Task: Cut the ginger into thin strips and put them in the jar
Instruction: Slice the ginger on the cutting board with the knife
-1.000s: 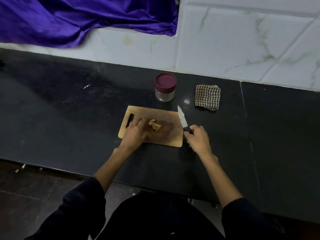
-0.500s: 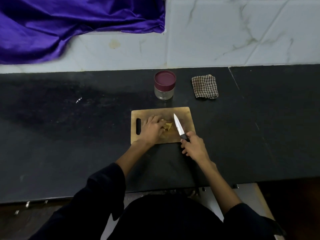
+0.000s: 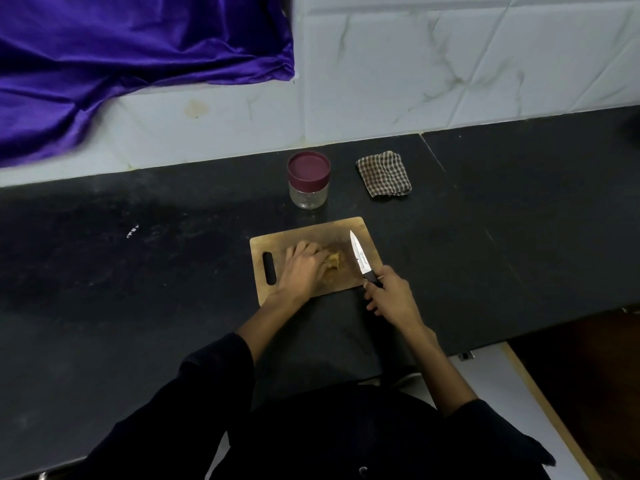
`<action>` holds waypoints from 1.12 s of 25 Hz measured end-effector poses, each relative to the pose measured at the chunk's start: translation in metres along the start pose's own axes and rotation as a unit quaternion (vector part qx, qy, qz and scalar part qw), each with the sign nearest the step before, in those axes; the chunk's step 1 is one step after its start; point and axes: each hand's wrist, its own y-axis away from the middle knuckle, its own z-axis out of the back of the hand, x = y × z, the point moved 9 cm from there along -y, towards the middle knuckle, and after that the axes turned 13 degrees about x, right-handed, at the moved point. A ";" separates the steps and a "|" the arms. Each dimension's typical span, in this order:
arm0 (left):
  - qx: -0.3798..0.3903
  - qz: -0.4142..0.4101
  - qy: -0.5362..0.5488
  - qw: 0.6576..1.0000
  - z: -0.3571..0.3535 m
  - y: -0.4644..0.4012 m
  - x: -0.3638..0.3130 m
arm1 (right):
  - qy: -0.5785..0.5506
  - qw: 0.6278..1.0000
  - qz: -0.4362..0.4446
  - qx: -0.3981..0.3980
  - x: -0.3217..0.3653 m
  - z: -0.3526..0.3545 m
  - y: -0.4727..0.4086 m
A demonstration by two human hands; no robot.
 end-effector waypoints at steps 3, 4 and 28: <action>-0.019 -0.005 -0.005 1.000 0.003 -0.005 -0.002 | -0.005 1.000 -0.005 0.010 0.002 0.001 -0.006; -0.024 -0.005 -0.004 1.000 0.004 -0.006 -0.002 | -0.003 1.000 -0.007 0.014 0.004 0.001 -0.008; -0.042 0.011 0.050 0.998 -0.008 -0.013 0.007 | 0.206 0.977 -0.031 0.038 0.042 -0.033 -0.019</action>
